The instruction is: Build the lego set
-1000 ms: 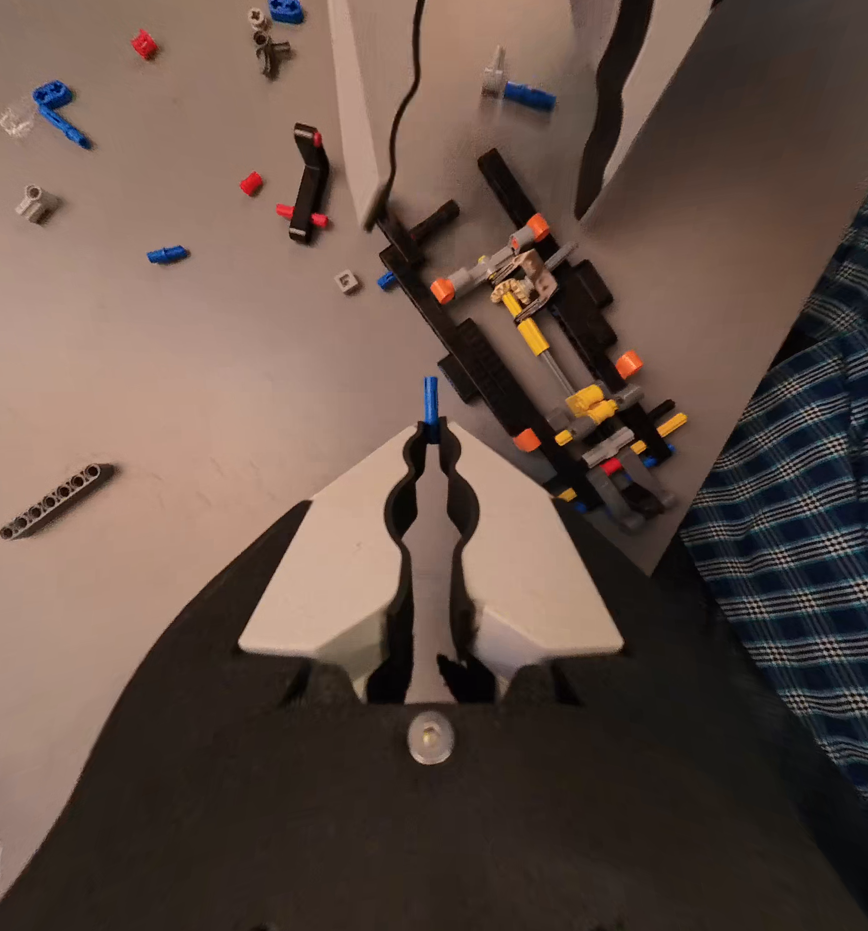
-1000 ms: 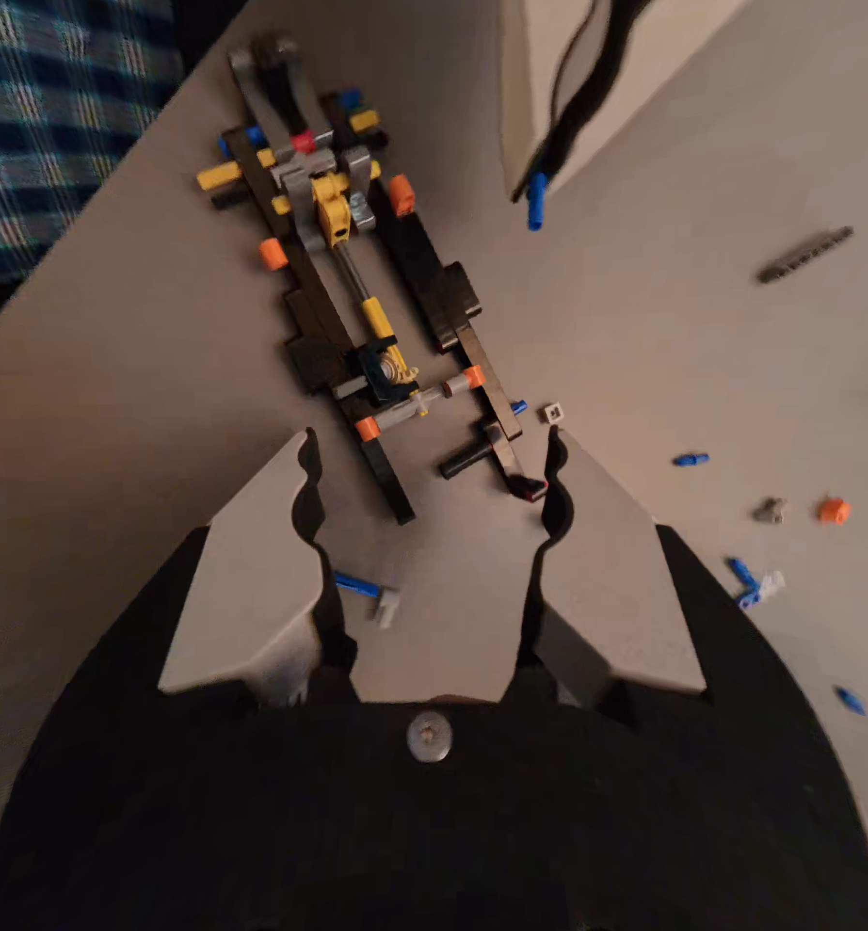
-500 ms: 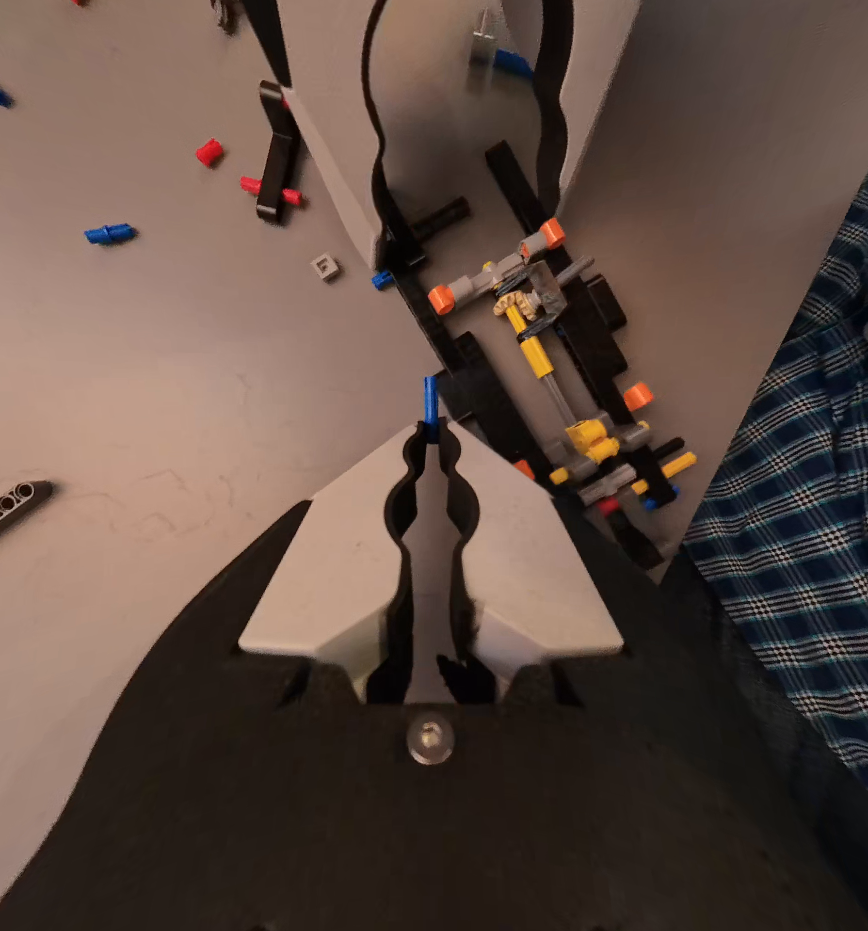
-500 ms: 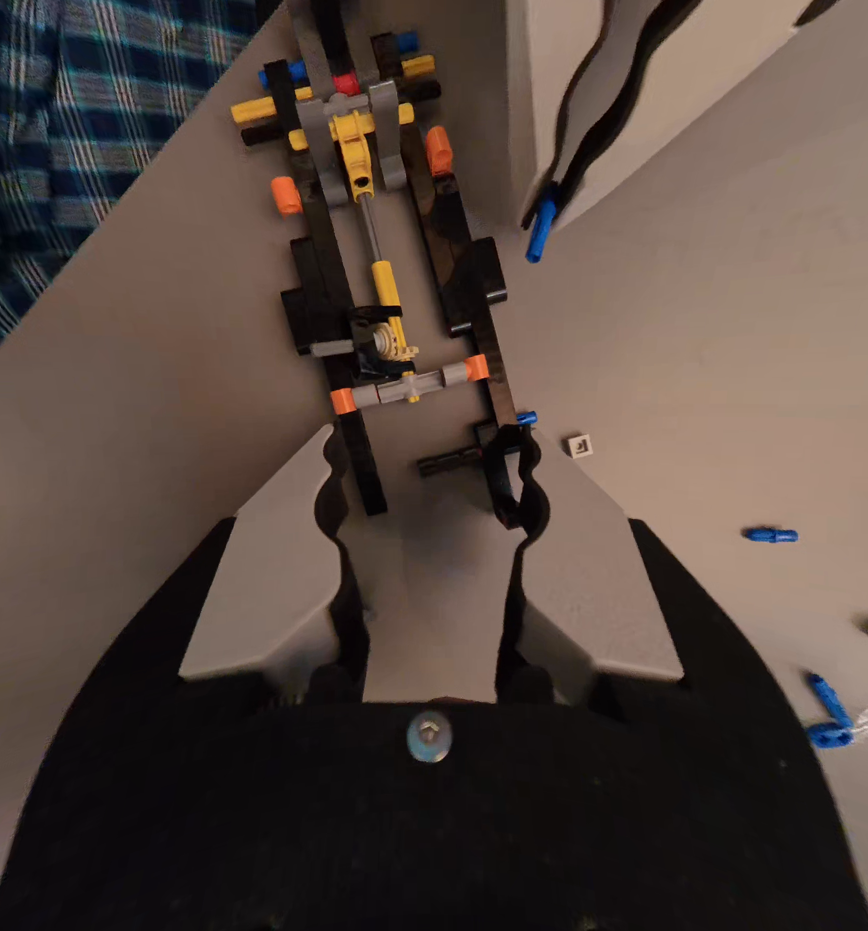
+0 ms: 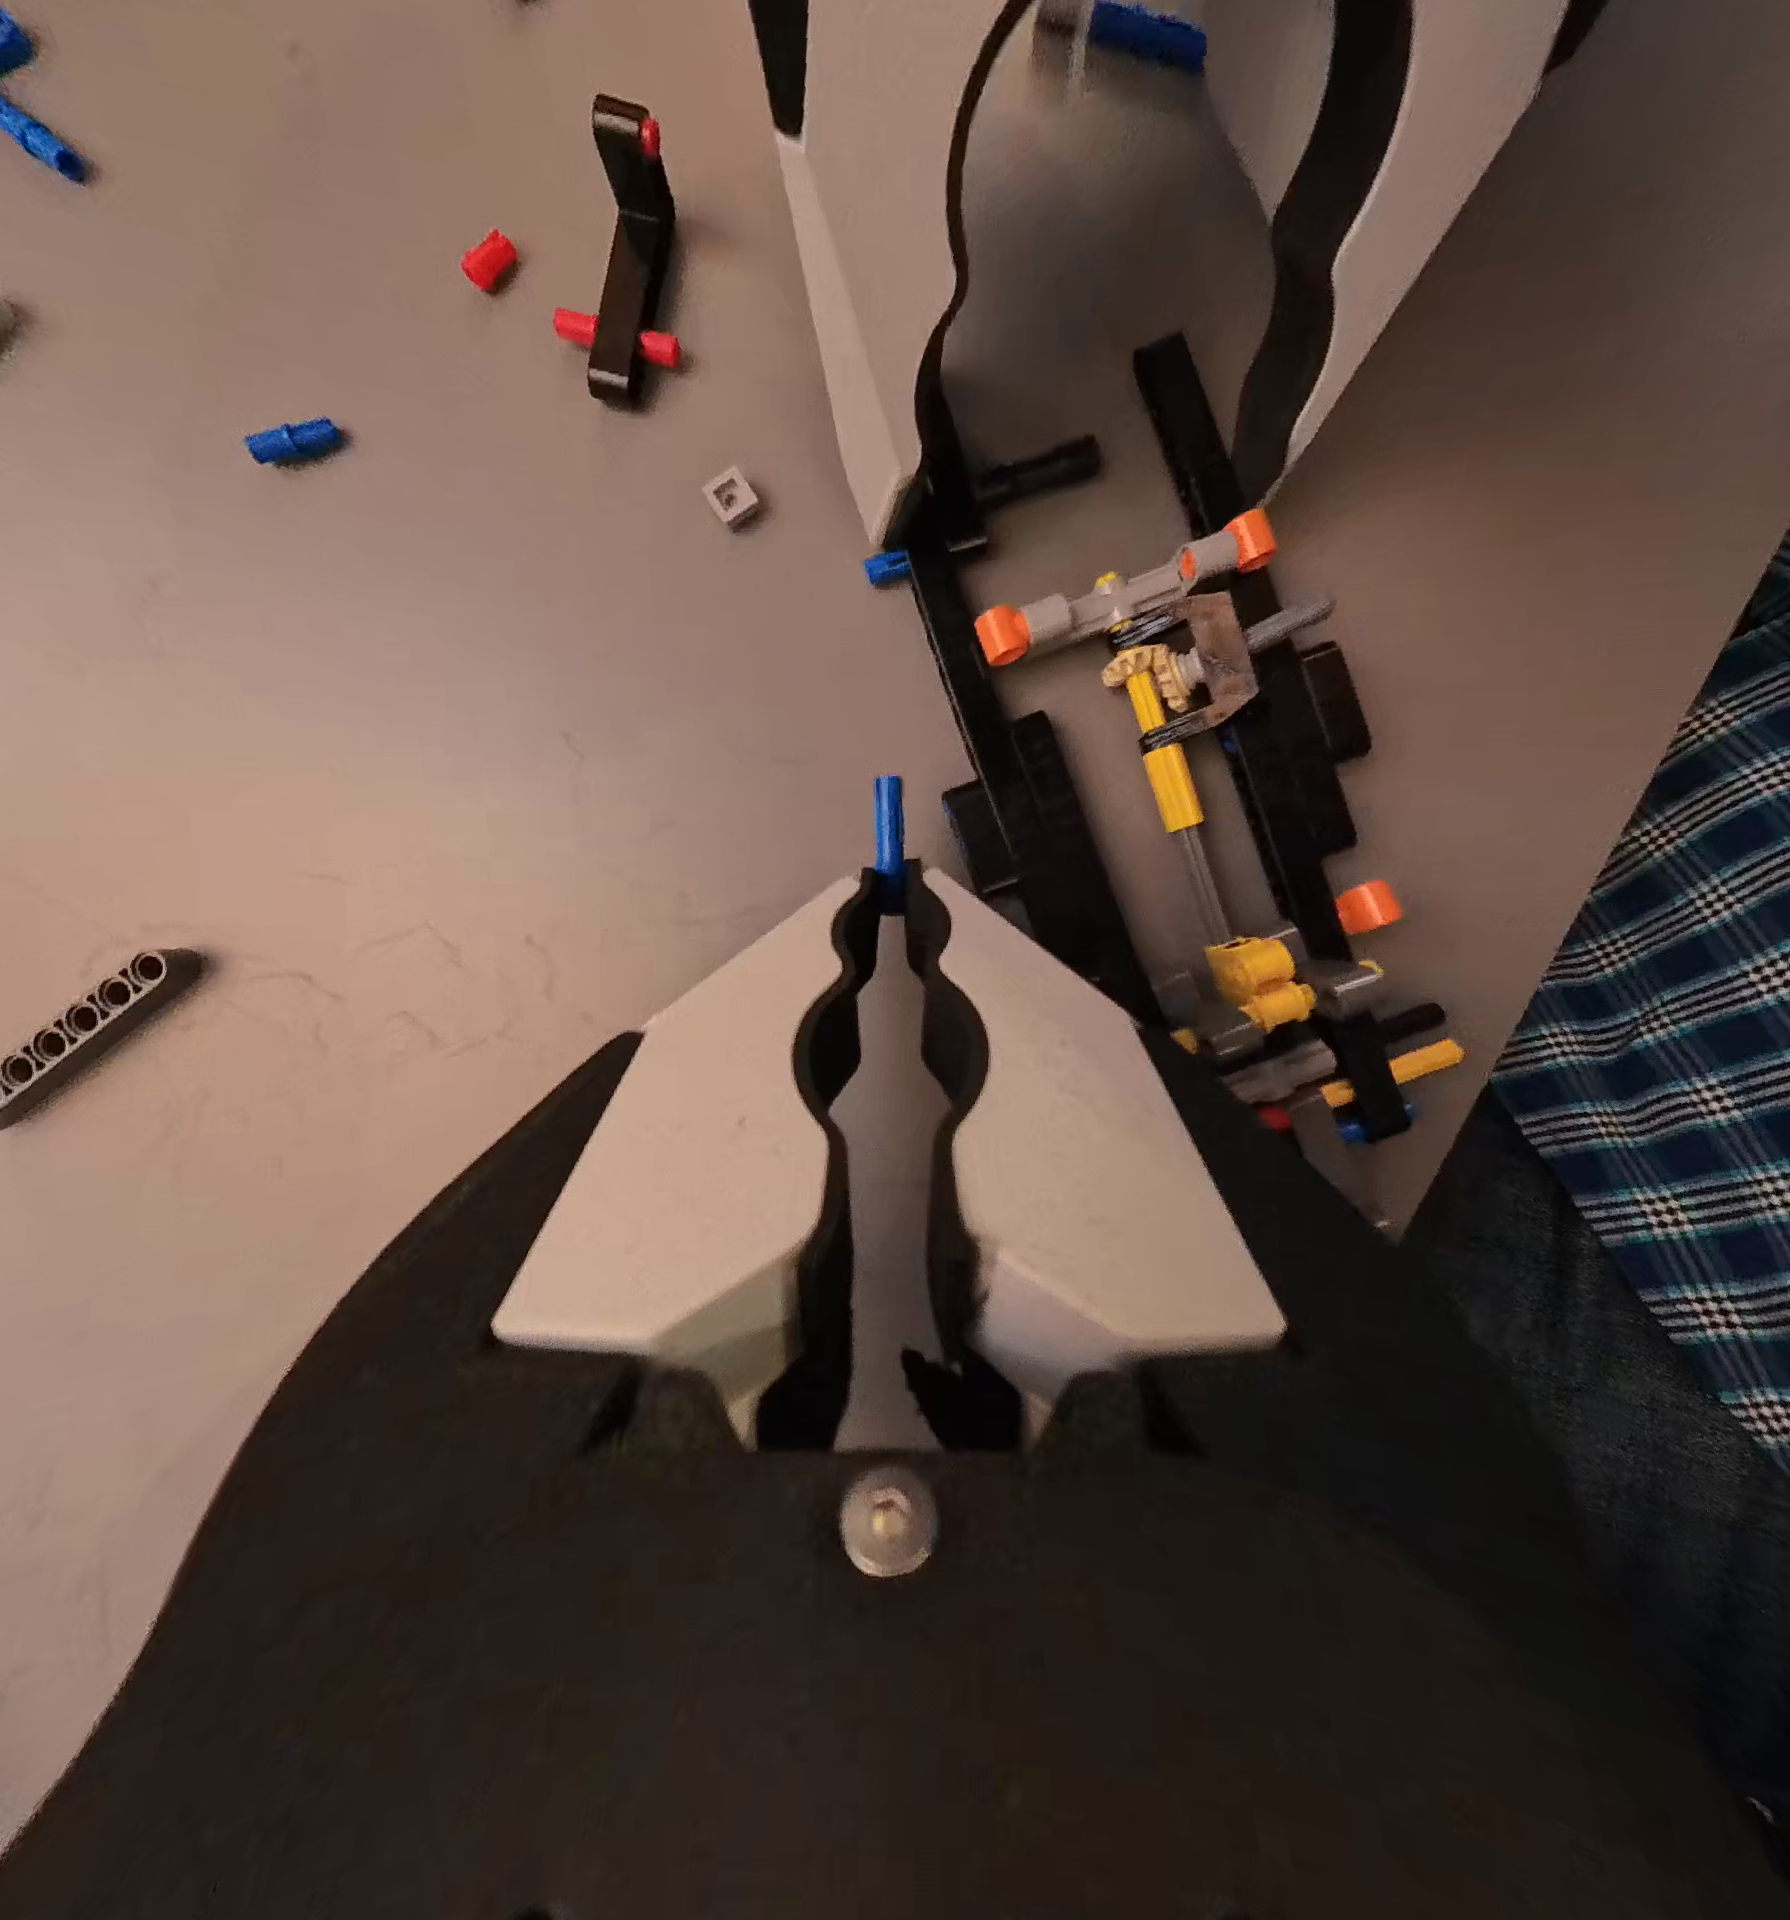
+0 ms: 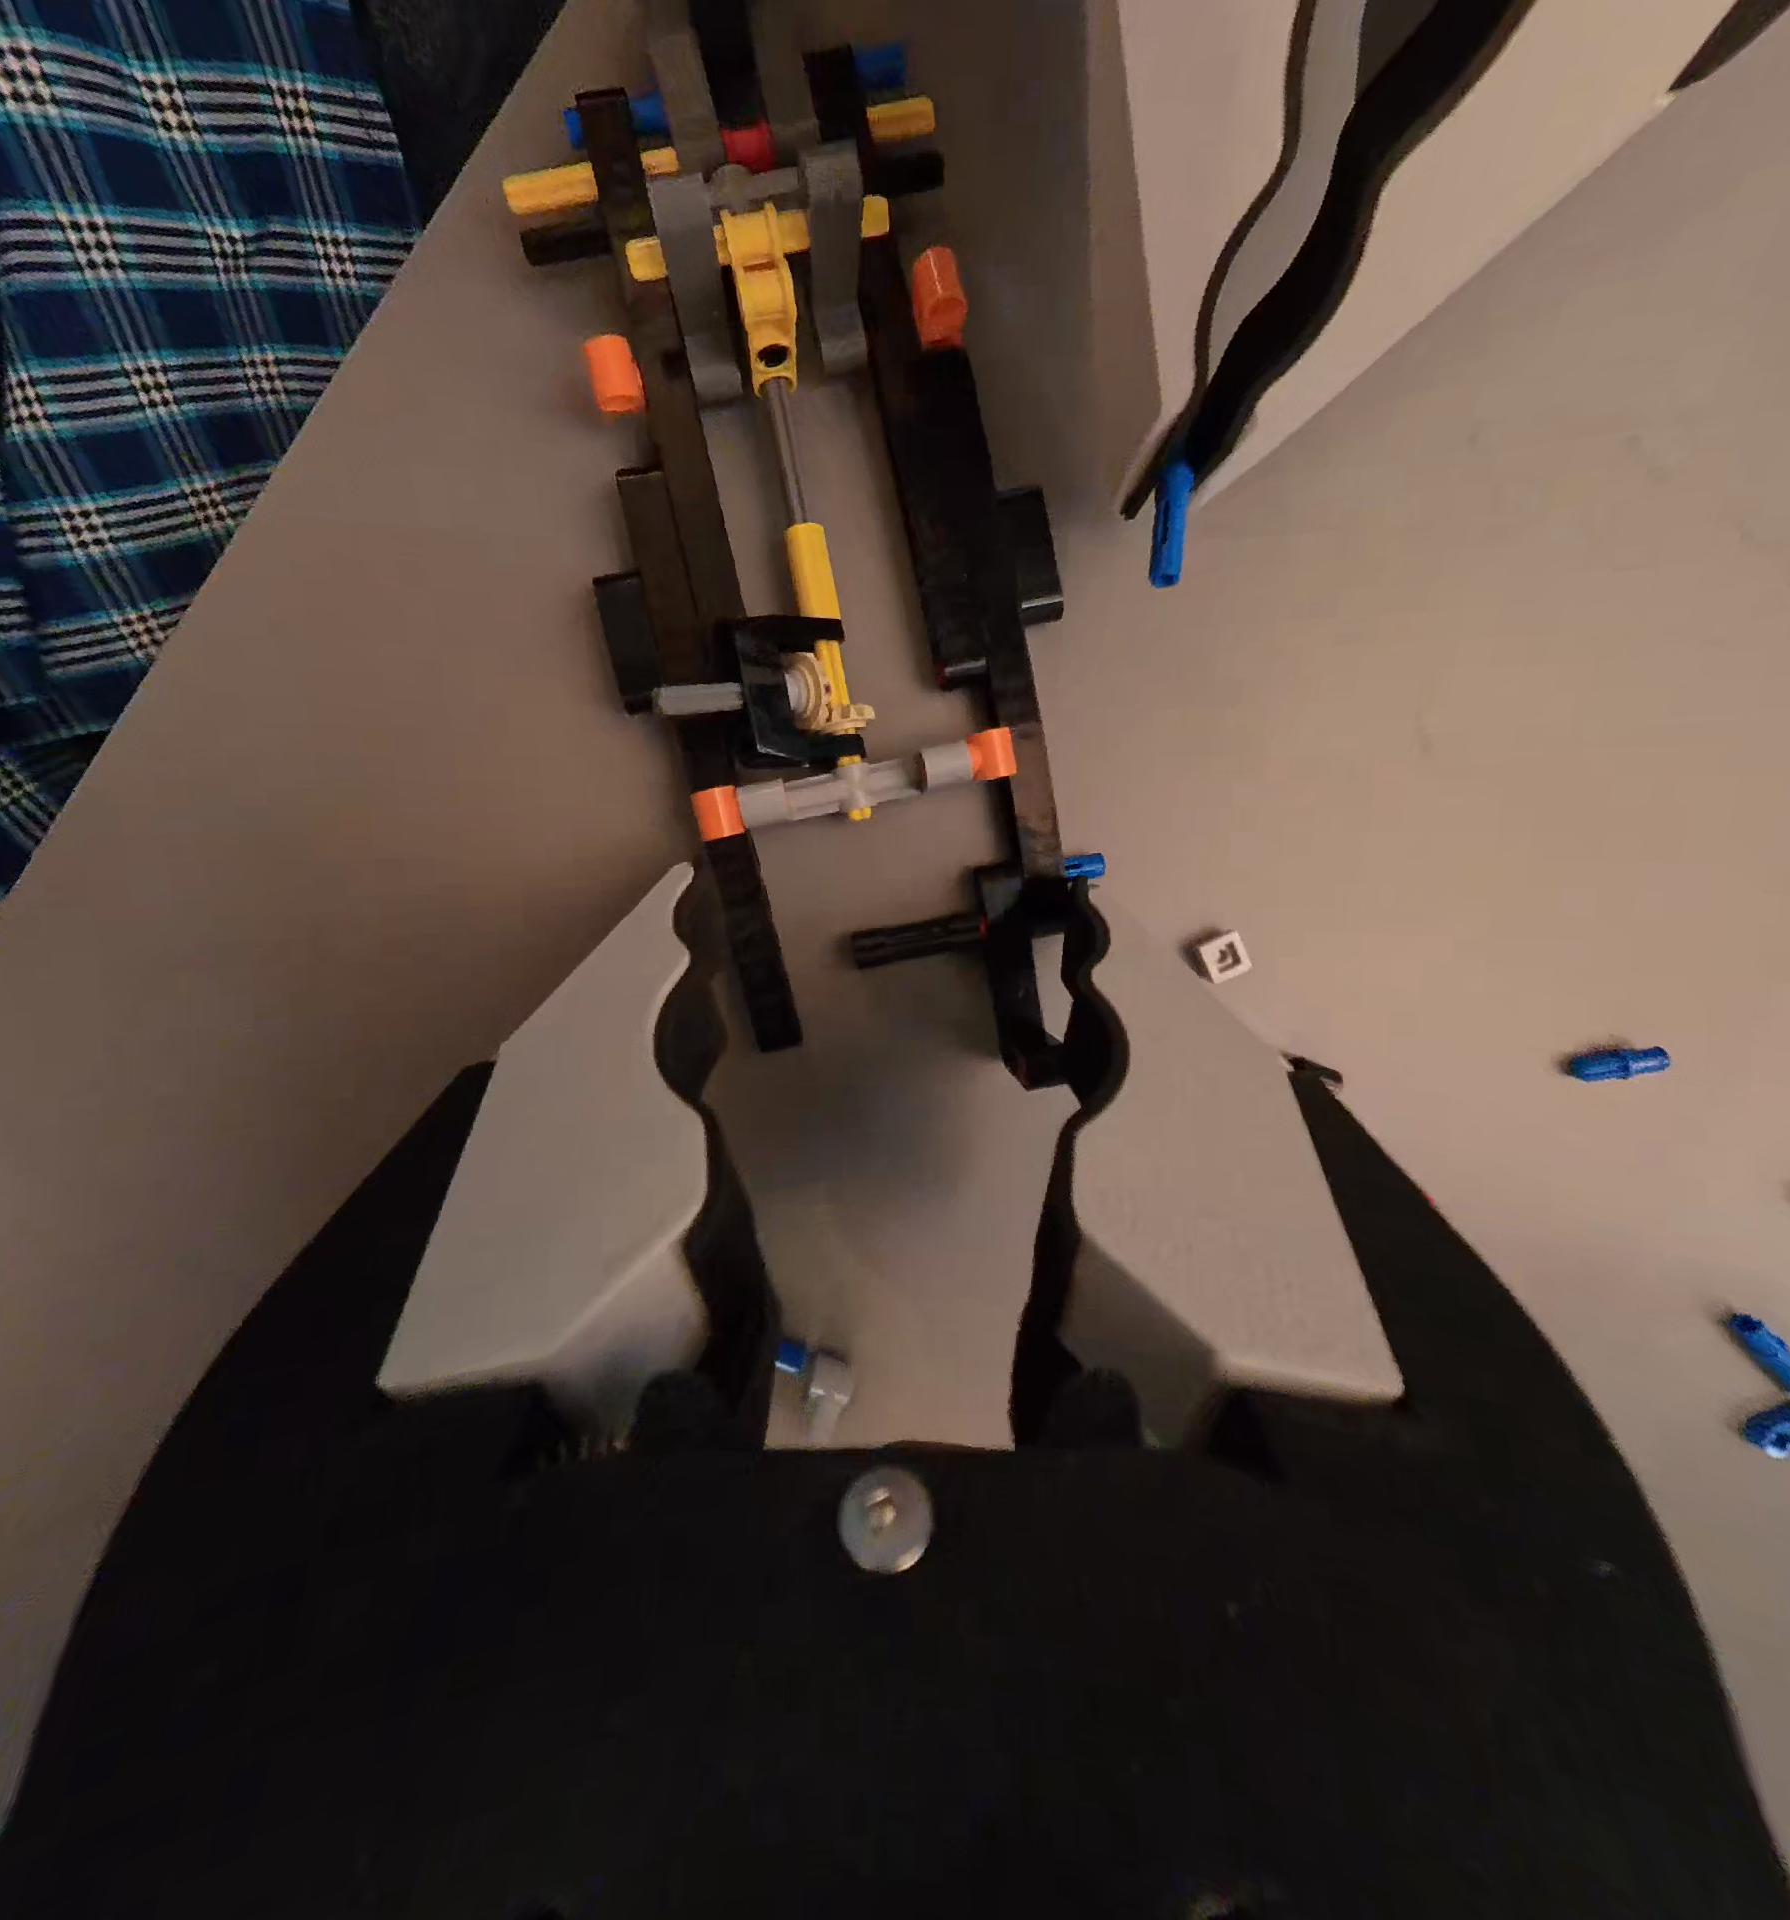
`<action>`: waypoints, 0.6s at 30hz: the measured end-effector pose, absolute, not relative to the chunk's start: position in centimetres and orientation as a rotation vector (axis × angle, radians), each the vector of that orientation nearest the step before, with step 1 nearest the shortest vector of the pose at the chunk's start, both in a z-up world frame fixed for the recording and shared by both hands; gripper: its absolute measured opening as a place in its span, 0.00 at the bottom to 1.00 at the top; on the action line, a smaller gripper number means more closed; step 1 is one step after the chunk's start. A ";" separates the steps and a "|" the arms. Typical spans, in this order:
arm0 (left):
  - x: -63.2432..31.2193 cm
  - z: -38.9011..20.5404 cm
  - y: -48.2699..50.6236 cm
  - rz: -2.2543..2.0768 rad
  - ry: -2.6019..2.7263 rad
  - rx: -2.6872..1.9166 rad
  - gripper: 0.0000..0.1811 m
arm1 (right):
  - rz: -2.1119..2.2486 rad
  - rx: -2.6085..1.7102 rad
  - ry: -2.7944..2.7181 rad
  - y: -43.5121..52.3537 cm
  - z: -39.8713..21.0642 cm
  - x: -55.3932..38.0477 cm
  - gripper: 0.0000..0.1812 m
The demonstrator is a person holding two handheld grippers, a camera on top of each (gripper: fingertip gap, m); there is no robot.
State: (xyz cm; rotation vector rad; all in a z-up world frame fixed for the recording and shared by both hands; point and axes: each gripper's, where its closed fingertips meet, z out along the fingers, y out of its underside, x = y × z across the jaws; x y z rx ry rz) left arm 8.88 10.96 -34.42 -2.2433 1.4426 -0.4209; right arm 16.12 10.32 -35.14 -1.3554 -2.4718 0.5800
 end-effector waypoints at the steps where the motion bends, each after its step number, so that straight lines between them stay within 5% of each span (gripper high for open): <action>1: 8.8 -34.4 11.0 -0.417 1.442 -2.244 0.01 | 0.581 -1.369 -2.464 10.3 -35.1 16.1 0.35; 13: 6.8 -31.7 12.0 -0.363 1.331 -2.199 0.01 | 0.739 -1.535 -2.171 11.1 -31.1 15.0 0.39; 18: 9.9 -29.4 11.3 -0.394 1.334 -2.060 0.01 | 0.992 -1.624 -1.849 11.9 -26.7 16.1 0.20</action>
